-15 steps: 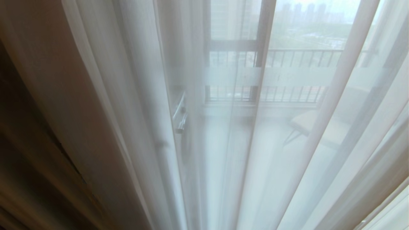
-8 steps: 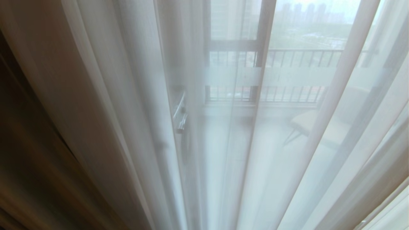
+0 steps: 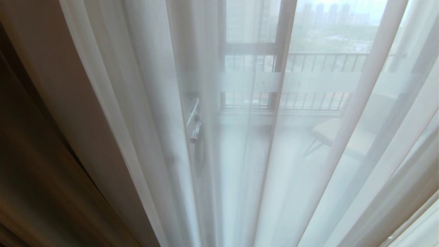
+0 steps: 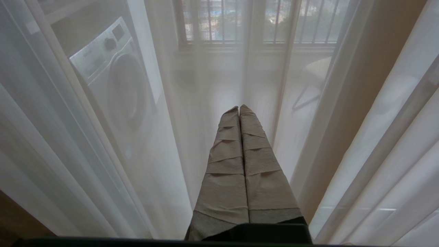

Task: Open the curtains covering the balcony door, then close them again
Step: Close the outer curtains on both sides

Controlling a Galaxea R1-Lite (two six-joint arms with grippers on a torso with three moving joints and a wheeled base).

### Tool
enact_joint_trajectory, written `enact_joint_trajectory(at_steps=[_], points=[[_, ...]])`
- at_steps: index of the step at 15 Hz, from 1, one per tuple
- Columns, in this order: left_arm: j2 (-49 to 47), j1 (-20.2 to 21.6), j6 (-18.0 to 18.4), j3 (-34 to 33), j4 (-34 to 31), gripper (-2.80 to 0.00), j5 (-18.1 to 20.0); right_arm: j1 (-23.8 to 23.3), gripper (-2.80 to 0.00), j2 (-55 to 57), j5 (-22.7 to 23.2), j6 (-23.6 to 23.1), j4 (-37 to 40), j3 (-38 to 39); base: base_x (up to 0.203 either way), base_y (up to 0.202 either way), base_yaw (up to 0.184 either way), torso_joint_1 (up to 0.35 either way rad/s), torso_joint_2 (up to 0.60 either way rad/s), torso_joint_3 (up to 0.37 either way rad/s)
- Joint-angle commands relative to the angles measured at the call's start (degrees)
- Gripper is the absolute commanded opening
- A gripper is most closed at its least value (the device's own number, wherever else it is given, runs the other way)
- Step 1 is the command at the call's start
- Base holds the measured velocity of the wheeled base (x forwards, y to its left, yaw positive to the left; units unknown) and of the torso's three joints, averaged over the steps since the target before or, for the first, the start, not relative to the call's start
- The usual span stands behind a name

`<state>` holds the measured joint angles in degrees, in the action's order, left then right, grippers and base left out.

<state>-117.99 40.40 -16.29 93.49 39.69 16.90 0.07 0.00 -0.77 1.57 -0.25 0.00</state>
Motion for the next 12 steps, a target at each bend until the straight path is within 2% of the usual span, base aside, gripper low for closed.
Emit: enact_joint_trajectory(at_steps=[1,2,12], points=[[-0.6,0.1,-0.1,0.0,1.5,0.0,0.1,0.0,-2.8,0.0,0.0,0.0,0.0,0.0,0.0,0.0,0.0,0.0,0.0,0.0],[-1.0,0.1,-0.1,0.0,2.7,-2.8,0.0,0.0,-2.8,0.0,0.0,0.0,0.0,0.0,0.0,0.0,0.0,0.0,0.0,0.0],[0.7,1.1,-0.1,0.0,3.4,-2.8,-0.6,0.0,-2.8,0.0,0.0,0.0,0.0,0.0,0.0,0.0,0.0,0.0,0.0,0.0]])
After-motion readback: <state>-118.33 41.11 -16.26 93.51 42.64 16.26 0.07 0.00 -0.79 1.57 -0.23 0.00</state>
